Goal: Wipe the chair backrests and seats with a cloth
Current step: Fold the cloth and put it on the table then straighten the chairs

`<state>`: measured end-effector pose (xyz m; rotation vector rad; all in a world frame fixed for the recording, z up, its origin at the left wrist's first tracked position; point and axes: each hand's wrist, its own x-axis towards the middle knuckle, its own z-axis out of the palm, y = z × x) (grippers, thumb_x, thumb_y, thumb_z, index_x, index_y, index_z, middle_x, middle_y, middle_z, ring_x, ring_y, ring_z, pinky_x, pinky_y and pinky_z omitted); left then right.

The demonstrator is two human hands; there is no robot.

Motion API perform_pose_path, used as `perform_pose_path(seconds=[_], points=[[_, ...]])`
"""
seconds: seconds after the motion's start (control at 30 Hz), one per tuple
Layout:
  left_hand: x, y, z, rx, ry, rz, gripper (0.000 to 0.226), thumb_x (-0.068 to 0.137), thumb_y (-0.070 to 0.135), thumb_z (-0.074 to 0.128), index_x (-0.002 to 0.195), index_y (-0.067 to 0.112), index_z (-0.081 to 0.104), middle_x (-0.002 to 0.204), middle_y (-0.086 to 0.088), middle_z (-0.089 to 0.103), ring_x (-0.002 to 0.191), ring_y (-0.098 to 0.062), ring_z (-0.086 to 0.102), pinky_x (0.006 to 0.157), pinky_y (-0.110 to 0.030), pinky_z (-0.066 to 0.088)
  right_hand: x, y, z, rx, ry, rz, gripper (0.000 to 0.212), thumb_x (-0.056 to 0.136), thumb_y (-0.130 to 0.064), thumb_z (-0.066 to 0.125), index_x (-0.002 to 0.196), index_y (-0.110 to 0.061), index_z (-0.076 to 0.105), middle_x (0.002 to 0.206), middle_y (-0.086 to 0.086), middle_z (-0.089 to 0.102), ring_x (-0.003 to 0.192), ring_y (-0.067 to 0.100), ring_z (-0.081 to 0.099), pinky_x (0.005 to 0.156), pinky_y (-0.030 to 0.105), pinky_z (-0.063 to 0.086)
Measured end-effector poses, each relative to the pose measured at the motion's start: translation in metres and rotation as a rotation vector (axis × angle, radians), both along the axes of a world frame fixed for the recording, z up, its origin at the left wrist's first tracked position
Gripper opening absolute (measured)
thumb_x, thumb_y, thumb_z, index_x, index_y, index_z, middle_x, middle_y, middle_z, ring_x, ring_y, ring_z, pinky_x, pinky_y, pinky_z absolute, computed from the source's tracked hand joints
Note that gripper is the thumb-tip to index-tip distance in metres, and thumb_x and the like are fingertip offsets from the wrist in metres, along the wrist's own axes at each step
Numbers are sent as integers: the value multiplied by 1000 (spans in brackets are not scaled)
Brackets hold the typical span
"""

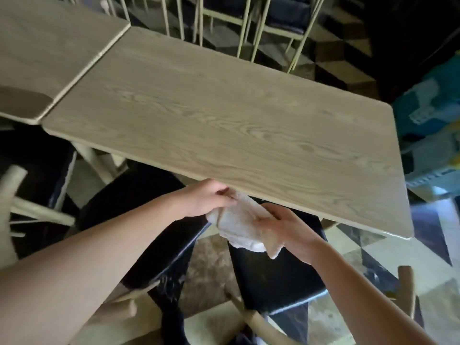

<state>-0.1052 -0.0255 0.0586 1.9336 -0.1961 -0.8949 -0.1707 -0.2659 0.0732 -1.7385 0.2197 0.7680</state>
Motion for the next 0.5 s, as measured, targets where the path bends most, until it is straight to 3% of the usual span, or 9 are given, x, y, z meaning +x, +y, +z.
perform_pose_path(seconds=[0.1,0.2,0.3,0.37,0.43,0.5], points=[[5,22,30,-195,157,36,42,88,1,65,113,34,72,102,-2,73,100,-22,68,97,-43,49,0,9,37,205,16,-149,39,81,-24,70,117,-9,71,105,22,69,96,30,64,81,39,48],[9,28,54,-242,81,128,35,80,19,75,106,42,75,109,4,77,107,-19,71,100,-43,53,-2,11,69,406,12,-187,50,90,-28,60,132,-3,63,133,34,58,114,39,60,96,49,47],[8,24,79,-254,-70,208,18,87,30,76,100,43,78,103,10,78,95,-5,72,88,-31,52,-8,12,99,463,-21,-252,52,92,-25,53,138,-2,60,142,32,53,122,45,57,101,53,47],[7,18,95,-232,-254,231,21,91,23,75,94,44,77,103,10,75,96,7,67,91,-21,48,-14,12,112,341,-101,-283,51,85,-21,61,134,-7,64,135,28,61,120,44,61,97,49,50],[3,10,113,-153,-525,211,34,93,17,72,96,50,70,101,12,66,94,17,57,85,-5,40,-20,14,125,171,-256,-262,45,81,-18,64,125,-12,69,117,15,73,105,25,70,85,32,56],[-5,2,128,-170,-598,212,44,96,15,66,97,58,69,99,18,71,91,16,60,77,0,41,-26,17,136,32,-402,-247,35,84,-17,61,117,-16,72,96,-3,76,88,8,70,74,18,53]])
